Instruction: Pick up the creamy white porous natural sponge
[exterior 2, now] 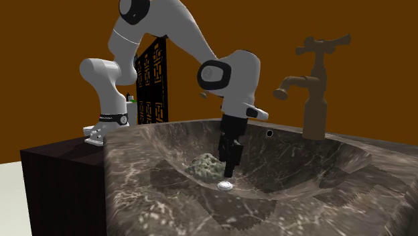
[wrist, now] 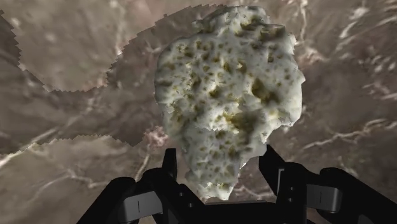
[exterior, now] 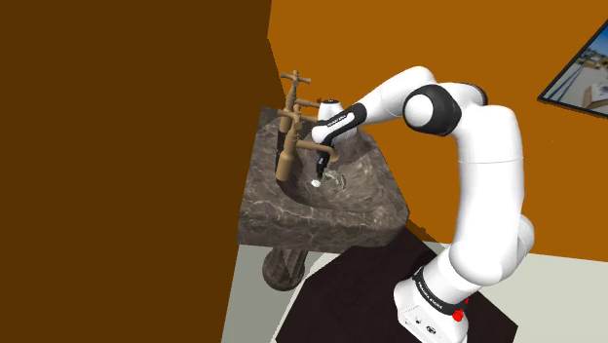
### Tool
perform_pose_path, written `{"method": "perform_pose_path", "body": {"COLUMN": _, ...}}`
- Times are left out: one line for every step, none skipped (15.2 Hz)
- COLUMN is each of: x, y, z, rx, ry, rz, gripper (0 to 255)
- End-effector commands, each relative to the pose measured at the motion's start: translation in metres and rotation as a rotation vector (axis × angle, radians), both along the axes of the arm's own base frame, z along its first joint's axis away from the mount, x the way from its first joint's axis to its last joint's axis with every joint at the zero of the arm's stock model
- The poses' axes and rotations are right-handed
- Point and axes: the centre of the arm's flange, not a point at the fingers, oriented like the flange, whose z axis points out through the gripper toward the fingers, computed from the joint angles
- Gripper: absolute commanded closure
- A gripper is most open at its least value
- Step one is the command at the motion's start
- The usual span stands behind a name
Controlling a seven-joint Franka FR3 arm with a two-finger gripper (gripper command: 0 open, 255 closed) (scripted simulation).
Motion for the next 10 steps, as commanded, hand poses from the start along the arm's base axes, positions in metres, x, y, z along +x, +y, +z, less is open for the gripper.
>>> {"method": "perform_pose_path", "body": {"x": -0.001, "y": 0.000, "z": 0.010, "rx": 0.000, "ry": 0.001, "rz": 0.000, "gripper": 255}}
{"method": "perform_pose_path", "body": {"x": -0.001, "y": 0.000, "z": 0.015, "rx": 0.000, "ry": 0.001, "rz": 0.000, "gripper": 255}}
{"method": "perform_pose_path", "body": {"x": -0.001, "y": 0.000, "z": 0.020, "rx": 0.000, "ry": 0.001, "rz": 0.000, "gripper": 255}}
{"method": "perform_pose_path", "body": {"x": -0.001, "y": 0.000, "z": 0.026, "rx": 0.000, "ry": 0.001, "rz": 0.000, "gripper": 255}}
{"method": "perform_pose_path", "body": {"x": -0.001, "y": 0.000, "z": 0.031, "rx": 0.000, "ry": 0.001, "rz": 0.000, "gripper": 255}}
{"method": "perform_pose_path", "body": {"x": -0.001, "y": 0.000, "z": 0.036, "rx": 0.000, "ry": 0.001, "rz": 0.000, "gripper": 255}}
{"method": "perform_pose_path", "body": {"x": -0.001, "y": 0.000, "z": 0.041, "rx": 0.000, "ry": 0.001, "rz": 0.000, "gripper": 255}}
{"method": "perform_pose_path", "body": {"x": -0.001, "y": 0.000, "z": 0.047, "rx": 0.000, "ry": 0.001, "rz": 0.000, "gripper": 255}}
{"method": "perform_pose_path", "body": {"x": -0.001, "y": 0.000, "z": 0.047, "rx": 0.000, "ry": 0.001, "rz": 0.000, "gripper": 255}}
{"method": "perform_pose_path", "body": {"x": -0.001, "y": 0.000, "z": 0.047, "rx": 0.000, "ry": 0.001, "rz": 0.000, "gripper": 255}}
